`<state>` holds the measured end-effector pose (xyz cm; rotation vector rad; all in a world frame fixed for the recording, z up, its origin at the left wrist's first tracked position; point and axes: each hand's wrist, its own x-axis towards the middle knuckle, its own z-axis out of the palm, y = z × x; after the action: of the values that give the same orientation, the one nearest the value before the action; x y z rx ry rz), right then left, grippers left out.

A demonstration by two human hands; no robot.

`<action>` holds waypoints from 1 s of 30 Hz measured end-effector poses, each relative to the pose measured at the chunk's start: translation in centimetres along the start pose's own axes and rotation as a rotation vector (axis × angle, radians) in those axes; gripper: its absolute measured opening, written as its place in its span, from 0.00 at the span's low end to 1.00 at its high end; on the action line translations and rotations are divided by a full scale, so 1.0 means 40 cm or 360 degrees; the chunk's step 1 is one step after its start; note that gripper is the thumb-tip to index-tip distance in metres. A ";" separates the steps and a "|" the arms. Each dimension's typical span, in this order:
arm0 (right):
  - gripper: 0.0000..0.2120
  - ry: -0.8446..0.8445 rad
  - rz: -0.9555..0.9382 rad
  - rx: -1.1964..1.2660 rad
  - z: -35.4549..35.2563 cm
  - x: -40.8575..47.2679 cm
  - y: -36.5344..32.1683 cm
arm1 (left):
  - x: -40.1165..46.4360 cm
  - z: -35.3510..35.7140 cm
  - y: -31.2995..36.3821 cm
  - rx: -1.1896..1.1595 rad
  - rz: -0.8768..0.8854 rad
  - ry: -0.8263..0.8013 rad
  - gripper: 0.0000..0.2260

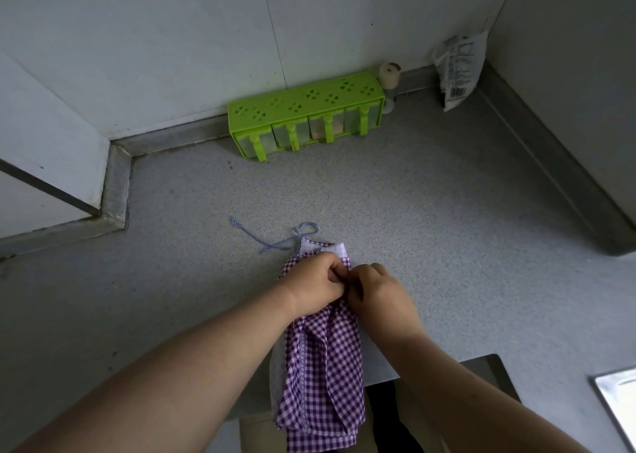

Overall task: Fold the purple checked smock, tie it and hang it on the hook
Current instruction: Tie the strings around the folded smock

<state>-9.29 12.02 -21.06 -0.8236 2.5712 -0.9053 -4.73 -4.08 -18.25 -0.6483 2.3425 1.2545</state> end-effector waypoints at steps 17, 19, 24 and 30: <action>0.09 -0.0142 0.0052 0.0107 -0.023 0.000 0.027 | -0.002 -0.017 0.004 0.0148 -0.0046 -0.0177 0.05; 0.09 -0.0189 0.0067 0.0095 -0.026 0.002 0.021 | -0.006 -0.014 0.003 0.0151 -0.0048 -0.0159 0.05; 0.07 -0.0229 0.0122 0.0203 -0.036 -0.006 0.016 | -0.017 -0.010 0.016 0.0203 -0.0024 -0.0083 0.06; 0.09 -0.0374 0.0305 0.0312 -0.057 -0.005 0.007 | -0.036 -0.013 0.034 0.0324 0.0008 -0.0053 0.08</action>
<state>-10.27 13.40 -19.49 -0.5792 2.2712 -0.9235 -4.40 -3.56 -16.30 -0.5502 2.4041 1.0036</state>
